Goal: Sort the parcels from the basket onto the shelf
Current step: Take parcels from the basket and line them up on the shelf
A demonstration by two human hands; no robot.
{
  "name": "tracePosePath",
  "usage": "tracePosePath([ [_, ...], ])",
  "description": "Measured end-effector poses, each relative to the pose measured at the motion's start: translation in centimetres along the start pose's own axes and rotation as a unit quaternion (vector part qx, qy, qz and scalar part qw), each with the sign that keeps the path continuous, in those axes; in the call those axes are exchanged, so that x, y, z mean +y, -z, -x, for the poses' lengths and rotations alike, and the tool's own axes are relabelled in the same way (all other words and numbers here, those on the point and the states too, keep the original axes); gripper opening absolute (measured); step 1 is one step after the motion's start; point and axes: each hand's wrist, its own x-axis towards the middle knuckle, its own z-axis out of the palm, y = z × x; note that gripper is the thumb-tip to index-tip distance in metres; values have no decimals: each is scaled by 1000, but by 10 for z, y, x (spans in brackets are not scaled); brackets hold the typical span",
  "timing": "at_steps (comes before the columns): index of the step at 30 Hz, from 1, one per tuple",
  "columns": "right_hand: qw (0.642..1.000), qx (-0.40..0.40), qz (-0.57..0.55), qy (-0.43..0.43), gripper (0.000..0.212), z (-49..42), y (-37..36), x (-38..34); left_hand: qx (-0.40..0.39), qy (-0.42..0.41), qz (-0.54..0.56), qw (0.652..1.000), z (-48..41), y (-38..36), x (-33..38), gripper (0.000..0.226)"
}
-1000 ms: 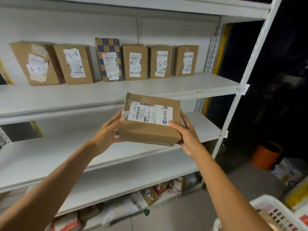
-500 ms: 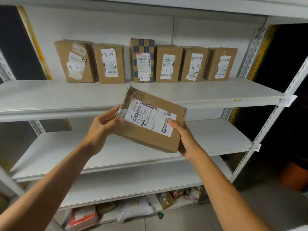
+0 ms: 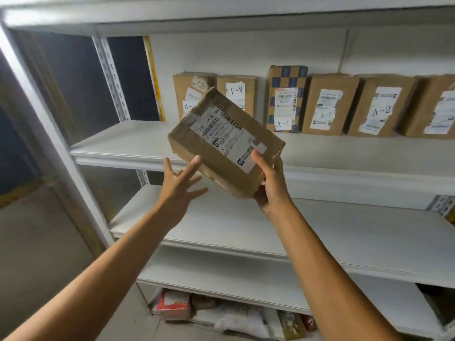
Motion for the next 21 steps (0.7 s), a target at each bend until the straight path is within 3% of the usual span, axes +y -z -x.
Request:
tracePosePath([
  [2,999,-27,8,16,74,-8,-22,11,-16,3,-27,1000,0,-3,-8,135],
  [5,995,-69,57,48,74,-17,-46,25,5,-42,4,999,-4,3,-14,89],
  [7,992,-93,70,39,80,-26,-57,31,29,-57,35,997,-8,20,-11,79],
  [11,989,-121,81,35,69,-45,-86,46,48,-75,-1,996,-24,67,7,77],
  [15,981,-88,144,92,65,-71,-124,53,59,-103,-34,992,-46,112,39,80],
  [21,918,-77,327,210,71,-102,-170,61,64,-135,-66,987,-79,161,63,85],
])
